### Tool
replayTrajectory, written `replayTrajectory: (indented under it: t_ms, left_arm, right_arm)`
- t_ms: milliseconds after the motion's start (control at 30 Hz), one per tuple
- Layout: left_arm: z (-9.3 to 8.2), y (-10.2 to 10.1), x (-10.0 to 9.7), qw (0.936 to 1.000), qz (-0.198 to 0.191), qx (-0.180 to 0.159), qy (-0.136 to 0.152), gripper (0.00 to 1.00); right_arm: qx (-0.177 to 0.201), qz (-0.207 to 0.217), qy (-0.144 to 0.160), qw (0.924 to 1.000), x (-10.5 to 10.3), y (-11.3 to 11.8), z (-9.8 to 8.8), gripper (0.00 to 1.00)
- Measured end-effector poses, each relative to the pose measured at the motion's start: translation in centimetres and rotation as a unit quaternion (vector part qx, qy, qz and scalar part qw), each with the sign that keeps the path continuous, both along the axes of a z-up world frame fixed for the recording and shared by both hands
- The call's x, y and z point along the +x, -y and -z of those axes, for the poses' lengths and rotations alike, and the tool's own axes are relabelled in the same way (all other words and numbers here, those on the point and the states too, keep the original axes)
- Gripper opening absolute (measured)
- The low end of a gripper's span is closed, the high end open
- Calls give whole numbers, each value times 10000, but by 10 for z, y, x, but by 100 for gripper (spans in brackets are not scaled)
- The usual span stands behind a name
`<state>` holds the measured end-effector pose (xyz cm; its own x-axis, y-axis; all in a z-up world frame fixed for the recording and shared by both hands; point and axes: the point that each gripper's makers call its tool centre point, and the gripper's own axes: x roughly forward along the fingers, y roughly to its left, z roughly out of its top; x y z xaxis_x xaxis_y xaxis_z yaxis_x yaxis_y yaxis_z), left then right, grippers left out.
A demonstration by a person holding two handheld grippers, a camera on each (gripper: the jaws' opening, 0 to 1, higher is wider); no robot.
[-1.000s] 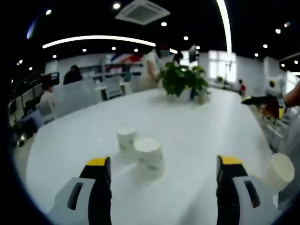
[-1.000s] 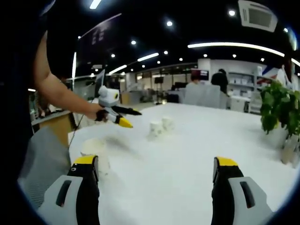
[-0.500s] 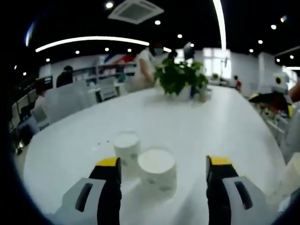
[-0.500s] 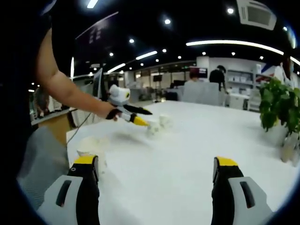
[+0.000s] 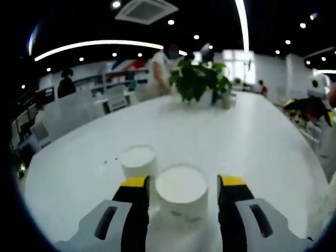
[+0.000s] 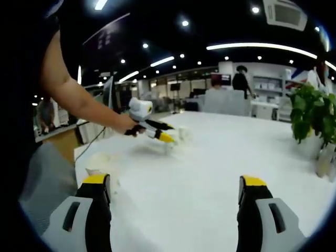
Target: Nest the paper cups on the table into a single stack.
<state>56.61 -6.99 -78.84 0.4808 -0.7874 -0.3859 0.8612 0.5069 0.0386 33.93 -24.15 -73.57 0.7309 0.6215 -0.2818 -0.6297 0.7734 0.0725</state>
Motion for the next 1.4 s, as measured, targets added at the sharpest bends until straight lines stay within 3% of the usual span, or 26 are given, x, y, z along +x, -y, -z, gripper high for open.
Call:
replayTrajectory:
  t_ms: [133,533,767,1167,1400]
  left_arm:
    - [1,1,0,9999,90,64,-25,38]
    - [-2,1,-9,9995,224,241,9,38]
    - [-12,0,-16,9991,398,155,-5,38]
    - [-46,-2,-18,9987,515,-31,-46,38]
    - [-76,-2,-20,9978,648,-117,37,37]
  right_arm:
    - [3,6,-19,10000,-1,1,0,100]
    - [-21,-38,-7,10000,0,-1,-1,100]
    - [-34,-52,-3,10000,0,0,-1,100]
    - [-62,-134,87,9999,3,-7,-8,100]
    - [-49,-155,178,9997,7,-9,-17,100]
